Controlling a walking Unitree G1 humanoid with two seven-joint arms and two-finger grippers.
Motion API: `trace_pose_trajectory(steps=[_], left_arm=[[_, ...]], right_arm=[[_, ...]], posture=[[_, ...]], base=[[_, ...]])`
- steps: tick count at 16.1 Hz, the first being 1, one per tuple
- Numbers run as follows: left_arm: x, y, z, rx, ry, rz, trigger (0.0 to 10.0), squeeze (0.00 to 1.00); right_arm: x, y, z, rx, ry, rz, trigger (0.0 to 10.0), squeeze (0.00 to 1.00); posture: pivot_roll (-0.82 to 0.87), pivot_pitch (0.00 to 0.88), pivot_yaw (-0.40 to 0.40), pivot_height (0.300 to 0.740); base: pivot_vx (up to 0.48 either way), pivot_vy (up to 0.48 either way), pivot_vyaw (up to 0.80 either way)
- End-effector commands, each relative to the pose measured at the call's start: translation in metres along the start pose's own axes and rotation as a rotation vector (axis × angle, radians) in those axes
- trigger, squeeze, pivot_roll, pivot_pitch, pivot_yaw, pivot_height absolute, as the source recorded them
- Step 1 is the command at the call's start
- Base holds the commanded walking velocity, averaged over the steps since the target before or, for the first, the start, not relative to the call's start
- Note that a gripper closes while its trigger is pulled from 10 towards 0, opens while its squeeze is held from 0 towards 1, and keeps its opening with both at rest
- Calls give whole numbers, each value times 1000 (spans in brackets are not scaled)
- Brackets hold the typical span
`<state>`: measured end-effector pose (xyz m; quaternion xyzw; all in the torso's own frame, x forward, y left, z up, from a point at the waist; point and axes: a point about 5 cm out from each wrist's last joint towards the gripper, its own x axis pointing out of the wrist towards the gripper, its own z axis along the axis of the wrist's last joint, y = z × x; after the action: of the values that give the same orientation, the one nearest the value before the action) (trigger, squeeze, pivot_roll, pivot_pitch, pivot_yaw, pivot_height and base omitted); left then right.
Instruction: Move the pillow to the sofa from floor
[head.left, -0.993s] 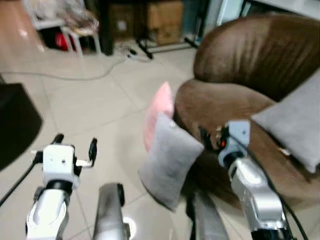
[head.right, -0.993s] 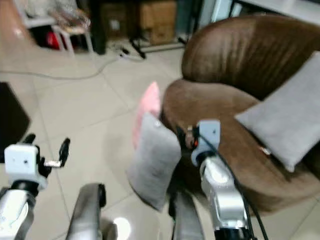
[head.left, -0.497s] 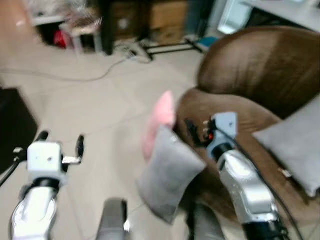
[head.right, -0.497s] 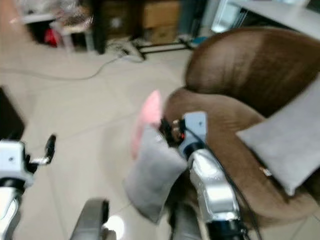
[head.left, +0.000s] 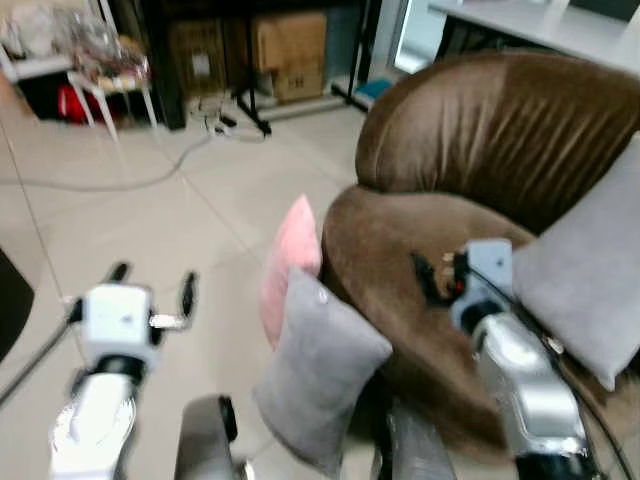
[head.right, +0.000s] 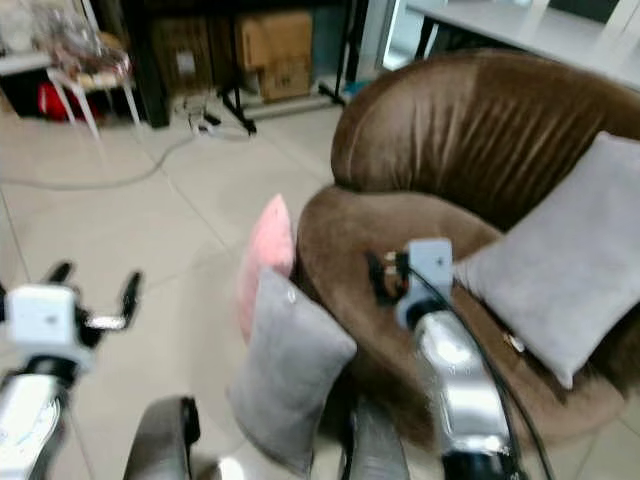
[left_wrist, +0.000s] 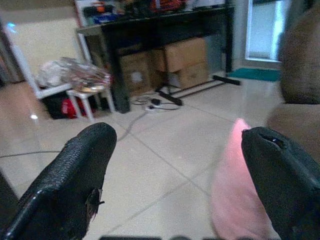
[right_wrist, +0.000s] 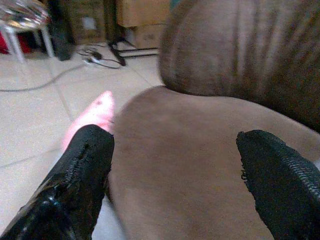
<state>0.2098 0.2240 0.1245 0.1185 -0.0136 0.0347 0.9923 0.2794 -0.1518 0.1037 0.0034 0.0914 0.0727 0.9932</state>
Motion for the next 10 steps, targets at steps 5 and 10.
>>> trace_pose_trajectory(steps=[5,10], left_arm=[[-2,-2,-3,8,18,9,10000,0],[-3,-2,-4,20,28,-11,10000,0]], right_arm=[[1,12,2,31,7,117,10000,0],[6,14,2,-4,34,180,10000,0]], posture=[[-12,0,-74,506],[-11,0,-78,456]], base=[[0,0,0],[0,0,0]])
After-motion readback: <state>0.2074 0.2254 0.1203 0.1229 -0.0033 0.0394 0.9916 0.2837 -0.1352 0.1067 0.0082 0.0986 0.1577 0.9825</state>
